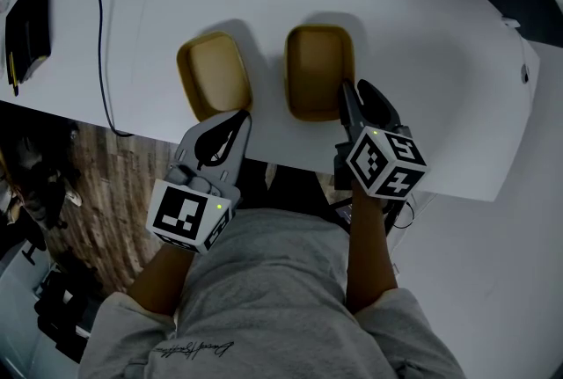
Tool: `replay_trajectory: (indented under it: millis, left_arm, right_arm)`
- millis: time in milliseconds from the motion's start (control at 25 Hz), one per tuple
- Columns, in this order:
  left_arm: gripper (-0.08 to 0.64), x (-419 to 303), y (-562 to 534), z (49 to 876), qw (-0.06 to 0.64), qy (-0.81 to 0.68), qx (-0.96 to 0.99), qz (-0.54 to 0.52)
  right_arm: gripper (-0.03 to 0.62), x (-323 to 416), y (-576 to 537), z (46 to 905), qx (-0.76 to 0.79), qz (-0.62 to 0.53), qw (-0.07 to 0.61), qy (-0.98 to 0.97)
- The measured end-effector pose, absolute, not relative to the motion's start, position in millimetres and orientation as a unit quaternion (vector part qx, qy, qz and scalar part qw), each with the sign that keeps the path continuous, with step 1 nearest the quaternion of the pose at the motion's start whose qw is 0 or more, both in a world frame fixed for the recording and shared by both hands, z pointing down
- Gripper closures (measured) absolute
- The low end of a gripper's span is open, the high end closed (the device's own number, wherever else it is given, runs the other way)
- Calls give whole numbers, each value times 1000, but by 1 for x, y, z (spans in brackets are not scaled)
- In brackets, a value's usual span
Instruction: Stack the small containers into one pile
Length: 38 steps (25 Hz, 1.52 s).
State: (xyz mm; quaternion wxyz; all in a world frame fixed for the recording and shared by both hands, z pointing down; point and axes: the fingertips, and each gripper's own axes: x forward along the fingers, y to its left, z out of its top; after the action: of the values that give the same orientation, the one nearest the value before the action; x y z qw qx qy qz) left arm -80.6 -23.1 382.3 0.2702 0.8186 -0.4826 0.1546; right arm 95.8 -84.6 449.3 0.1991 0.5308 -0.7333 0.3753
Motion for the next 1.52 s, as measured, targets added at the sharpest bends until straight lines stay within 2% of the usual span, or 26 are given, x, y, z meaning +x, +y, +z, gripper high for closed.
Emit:
replay_trajectory:
  millis: [720, 1240, 1520]
  left_arm:
    - [558, -88, -11, 372, 263, -510, 807, 140]
    - [558, -158, 18, 360, 241, -614, 742, 122]
    - [558, -184, 19, 365, 249, -617, 738, 110]
  right_arm:
    - [442, 75, -81, 414, 495, 341, 198, -774]
    - [445, 2, -71, 392, 399, 306, 212, -838]
    - [443, -45, -59, 391, 373, 306, 220, -848]
